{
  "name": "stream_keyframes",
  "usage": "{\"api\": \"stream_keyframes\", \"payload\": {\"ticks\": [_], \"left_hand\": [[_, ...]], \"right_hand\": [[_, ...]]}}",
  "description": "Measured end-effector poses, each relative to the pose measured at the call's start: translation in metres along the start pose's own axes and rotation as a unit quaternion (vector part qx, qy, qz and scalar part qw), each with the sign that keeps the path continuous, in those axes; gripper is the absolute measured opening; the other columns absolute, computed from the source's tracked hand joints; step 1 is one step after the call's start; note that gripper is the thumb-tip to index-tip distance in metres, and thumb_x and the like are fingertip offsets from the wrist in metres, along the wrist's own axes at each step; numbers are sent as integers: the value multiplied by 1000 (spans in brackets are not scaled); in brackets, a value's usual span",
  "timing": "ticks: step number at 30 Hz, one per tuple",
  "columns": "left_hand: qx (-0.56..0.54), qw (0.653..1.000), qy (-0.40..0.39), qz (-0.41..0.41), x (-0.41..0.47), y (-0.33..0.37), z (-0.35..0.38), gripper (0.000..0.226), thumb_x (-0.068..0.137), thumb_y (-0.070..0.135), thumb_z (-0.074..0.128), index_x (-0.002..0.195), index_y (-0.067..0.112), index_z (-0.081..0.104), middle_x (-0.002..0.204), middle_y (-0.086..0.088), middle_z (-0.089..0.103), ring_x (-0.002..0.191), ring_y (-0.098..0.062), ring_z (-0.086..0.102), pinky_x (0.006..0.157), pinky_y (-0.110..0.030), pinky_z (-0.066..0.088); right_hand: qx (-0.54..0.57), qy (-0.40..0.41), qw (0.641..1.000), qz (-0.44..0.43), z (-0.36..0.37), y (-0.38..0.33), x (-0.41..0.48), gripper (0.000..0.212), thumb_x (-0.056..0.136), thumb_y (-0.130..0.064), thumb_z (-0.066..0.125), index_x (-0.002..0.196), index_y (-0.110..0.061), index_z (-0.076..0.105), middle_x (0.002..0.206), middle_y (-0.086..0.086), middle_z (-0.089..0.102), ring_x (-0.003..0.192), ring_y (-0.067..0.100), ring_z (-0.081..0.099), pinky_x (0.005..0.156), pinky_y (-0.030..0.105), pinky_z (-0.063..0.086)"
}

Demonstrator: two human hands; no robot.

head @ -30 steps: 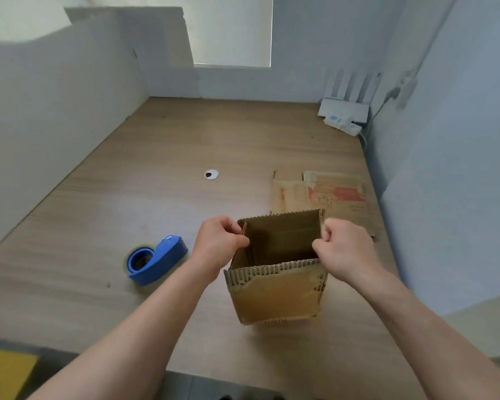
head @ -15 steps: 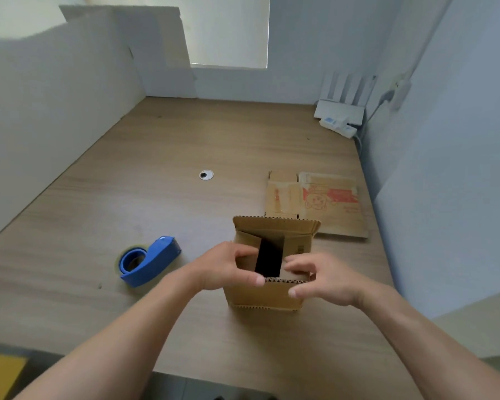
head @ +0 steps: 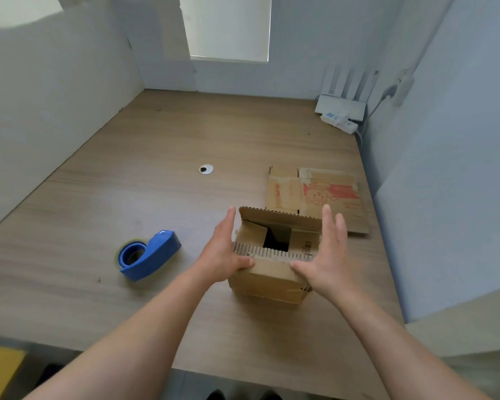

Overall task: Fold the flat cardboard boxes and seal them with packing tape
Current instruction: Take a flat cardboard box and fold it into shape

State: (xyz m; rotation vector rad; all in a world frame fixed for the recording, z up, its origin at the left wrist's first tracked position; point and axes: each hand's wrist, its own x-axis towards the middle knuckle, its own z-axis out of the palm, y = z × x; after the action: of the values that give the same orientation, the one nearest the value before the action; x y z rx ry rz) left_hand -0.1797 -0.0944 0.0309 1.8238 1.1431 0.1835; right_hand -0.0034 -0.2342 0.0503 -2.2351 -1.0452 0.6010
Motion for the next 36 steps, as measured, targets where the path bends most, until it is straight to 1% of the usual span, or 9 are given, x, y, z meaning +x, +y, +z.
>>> {"api": "stream_keyframes", "payload": {"ticks": [3,5,9,13,17,22,30,33,36], "left_hand": [[-58,998,-17,15,-3,-2,3,109,80,15,79,156,42,5,158,6,29,134,-21,46,102,-39,49],[-150,989,0,0,-6,-3,6,75,86,23,72,148,38,34,142,1,50,120,-16,57,93,-32,54],[-65,995,74,-30,-7,-6,19,22,94,46,56,113,33,54,117,2,60,102,-16,60,92,-43,54],[31,991,131,-16,-14,-6,30,35,99,42,52,131,32,41,125,4,49,108,-17,54,96,-41,48],[62,984,162,-37,-21,-9,27,45,99,48,48,141,34,39,124,2,48,105,-17,54,96,-37,46],[51,974,213,-55,-22,-27,16,45,99,44,49,142,31,41,128,3,51,114,-17,55,94,-34,44],[-108,987,121,-15,12,-41,-1,63,100,22,56,155,28,26,136,19,40,123,-1,40,106,-22,32],[-134,987,90,-15,19,-55,-6,67,99,23,58,156,27,24,151,12,37,137,-6,38,118,-33,31],[-175,983,45,-34,30,-67,-17,65,97,25,59,152,35,26,146,8,45,129,-12,49,111,-42,42]], "right_hand": [[103,-37,993,-34,3,9,5,58,77,-17,82,127,-30,57,152,-7,41,142,14,35,107,33,42],[120,-7,993,-18,13,22,4,5,85,-27,74,88,-24,71,155,-3,41,147,18,31,117,46,30],[107,46,993,-28,32,29,-1,30,93,-31,66,67,-16,64,157,-3,39,146,13,31,108,26,25],[93,88,991,-32,40,29,3,25,90,-31,69,85,-17,49,137,-3,56,133,18,48,96,33,44],[95,65,991,-67,41,19,10,41,94,-35,64,131,-24,52,127,-13,53,118,6,50,100,31,46],[104,59,990,-71,67,3,12,27,98,-29,58,123,-20,60,121,-7,51,109,4,49,103,32,46],[80,94,992,-19,75,-5,34,38,99,-25,56,137,-18,53,128,-11,50,117,3,47,104,29,45],[98,73,991,50,85,-6,30,43,100,-38,50,140,-24,47,133,-14,50,122,6,48,105,34,45],[184,43,972,140,98,-18,31,36,102,-42,44,129,-20,53,118,-5,64,113,18,60,88,34,52]]}}
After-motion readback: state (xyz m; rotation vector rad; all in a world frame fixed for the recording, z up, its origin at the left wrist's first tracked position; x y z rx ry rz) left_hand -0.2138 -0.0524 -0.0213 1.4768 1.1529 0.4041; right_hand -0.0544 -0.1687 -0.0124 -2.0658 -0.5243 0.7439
